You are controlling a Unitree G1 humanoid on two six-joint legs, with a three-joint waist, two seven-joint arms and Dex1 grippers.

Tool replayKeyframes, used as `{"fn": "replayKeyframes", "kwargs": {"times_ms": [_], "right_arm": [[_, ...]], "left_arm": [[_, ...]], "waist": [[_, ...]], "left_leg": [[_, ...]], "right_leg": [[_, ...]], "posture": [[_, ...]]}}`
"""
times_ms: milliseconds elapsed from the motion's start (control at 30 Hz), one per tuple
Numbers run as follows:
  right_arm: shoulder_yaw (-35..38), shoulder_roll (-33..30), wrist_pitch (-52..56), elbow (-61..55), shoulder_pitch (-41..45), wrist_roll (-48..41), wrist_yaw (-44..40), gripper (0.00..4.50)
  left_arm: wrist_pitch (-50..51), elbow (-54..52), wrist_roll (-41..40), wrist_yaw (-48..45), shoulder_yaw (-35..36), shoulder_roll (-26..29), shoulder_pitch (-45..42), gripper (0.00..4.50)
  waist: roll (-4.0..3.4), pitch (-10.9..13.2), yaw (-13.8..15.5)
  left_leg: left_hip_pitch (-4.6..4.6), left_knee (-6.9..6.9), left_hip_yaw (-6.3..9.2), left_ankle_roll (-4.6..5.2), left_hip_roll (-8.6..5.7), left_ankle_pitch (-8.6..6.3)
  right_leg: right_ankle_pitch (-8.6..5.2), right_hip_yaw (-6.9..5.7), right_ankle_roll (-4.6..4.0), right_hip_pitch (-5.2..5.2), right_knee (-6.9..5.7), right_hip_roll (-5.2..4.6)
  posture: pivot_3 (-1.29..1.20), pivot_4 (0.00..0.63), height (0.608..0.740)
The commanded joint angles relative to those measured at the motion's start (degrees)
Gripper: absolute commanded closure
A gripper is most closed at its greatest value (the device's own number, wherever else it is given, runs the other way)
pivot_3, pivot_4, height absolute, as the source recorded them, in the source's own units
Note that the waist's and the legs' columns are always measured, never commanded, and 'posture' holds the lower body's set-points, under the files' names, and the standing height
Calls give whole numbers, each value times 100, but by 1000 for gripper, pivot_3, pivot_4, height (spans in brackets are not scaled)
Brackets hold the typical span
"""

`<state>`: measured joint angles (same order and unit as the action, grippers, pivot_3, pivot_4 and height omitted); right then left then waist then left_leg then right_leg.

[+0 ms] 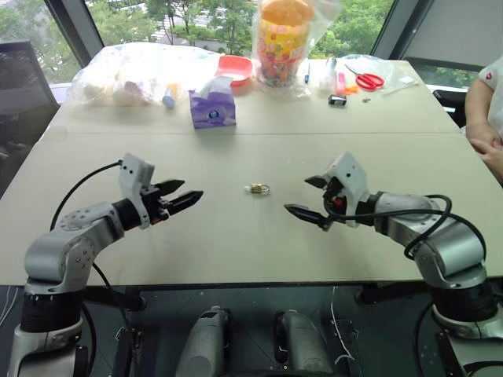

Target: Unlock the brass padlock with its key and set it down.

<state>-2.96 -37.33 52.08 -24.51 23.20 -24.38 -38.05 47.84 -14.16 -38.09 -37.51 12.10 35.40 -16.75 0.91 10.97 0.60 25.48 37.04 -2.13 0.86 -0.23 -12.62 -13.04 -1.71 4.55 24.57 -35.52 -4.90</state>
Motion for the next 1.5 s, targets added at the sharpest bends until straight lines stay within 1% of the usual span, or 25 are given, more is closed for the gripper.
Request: {"fn": "replayKeyframes", "kwargs": {"times_ms": [33, 300, 467, 567, 667, 767, 867, 1000, 1100, 1200, 1367, 1500], "right_arm": [[49, -13, -87, -142, 34, 5, 40, 0], [55, -10, -73, -150, 31, -10, 84, 0], [113, 33, 100, -67, 132, -130, 107, 0], [-303, -75, 49, 300, 465, 200, 73, 0], [-926, -32, 238, 952, 1248, 506, -58, 0], [-1533, 209, 19, 1721, 1949, 761, -416, 0], [-1979, 537, -303, 2419, 2404, 910, -874, 0], [-2439, 981, -1069, 3672, 2856, 1385, -1272, 0], [-2489, 1187, -1507, 4365, 3066, 1611, -1462, 0], [-2549, 1495, -2075, 5273, 3405, 1908, -1607, 0], [-2471, 1837, -2659, 6189, 3712, 2249, -1754, 0], [-2336, 1954, -2929, 6479, 3822, 2375, -1881, 0]], "left_arm": [[-277, 5, -6, -116, 88, -5, -82, 952], [-352, 114, 43, -172, 60, 14, -46, 952], [-444, 196, 253, -221, -49, 113, -96, 952], [-582, 302, 436, -432, -197, 305, -232, 952], [-921, 437, 780, -1243, -561, 970, -162, 952], [-910, 680, 717, -1835, -649, 1414, -356, 952], [-924, 813, 756, -2125, -736, 1607, -563, 952], [-910, 748, 772, -2043, -648, 1539, -564, 952], [-814, 552, 701, -1913, -563, 1468, -433, 952], [-681, 237, 589, -1704, -423, 1352, -75, 952], [-583, -13, 529, -1419, -285, 1202, 219, 952], [-553, -97, 516, -1283, -227, 1137, 307, 952]], "waist": [[0, 0, -2], [0, 0, -3], [0, 0, -3], [0, 0, -9], [-1, 1, -86], [-3, 1, -159], [-3, 1, -169], [-4, 1, -159], [-4, 1, -149], [-3, 1, -175], [-3, 1, -182], [-3, 1, -184]], "left_leg": [[0, 0, 0, 0, 0, 0], [0, -1, 0, 0, 0, 0], [0, -1, 0, 0, 0, 0], [0, -1, 0, -1, 0, 0], [-1, 0, -5, -1, 0, -1], [0, -11, -21, -1, 1, 0], [11, -19, -30, 11, 2, 7], [14, -24, -40, 16, 2, 8], [17, -21, -46, 18, -1, 8], [13, -18, -50, 19, -2, 8], [0, -17, -53, 12, 2, 12], [-9, -17, -54, -3, 4, 21]], "right_leg": [[0, 0, 0, 0, 0, 0], [0, 0, 0, 0, 1, -1], [0, 0, 0, 1, 1, -1], [0, 0, 0, 0, 1, -1], [6, -1, -10, 6, 2, -3], [10, -2, -17, 19, 4, -11], [10, -2, -16, 34, 4, -12], [12, -3, -13, 39, 2, -13], [13, -3, -12, 40, 1, -14], [14, -3, -11, 37, -3, -15], [14, -3, -10, 48, -43, -15], [13, -4, -11, 50, -62, -13]], "posture": [[0, 150, 740], [0, 150, 740], [0, 150, 740], [0, 150, 740], [0, 150, 740], [0, 150, 740], [0, 150, 740], [0, 150, 740], [0, 150, 740], [0, 150, 740], [0, 150, 740], [0, 150, 740]]}}
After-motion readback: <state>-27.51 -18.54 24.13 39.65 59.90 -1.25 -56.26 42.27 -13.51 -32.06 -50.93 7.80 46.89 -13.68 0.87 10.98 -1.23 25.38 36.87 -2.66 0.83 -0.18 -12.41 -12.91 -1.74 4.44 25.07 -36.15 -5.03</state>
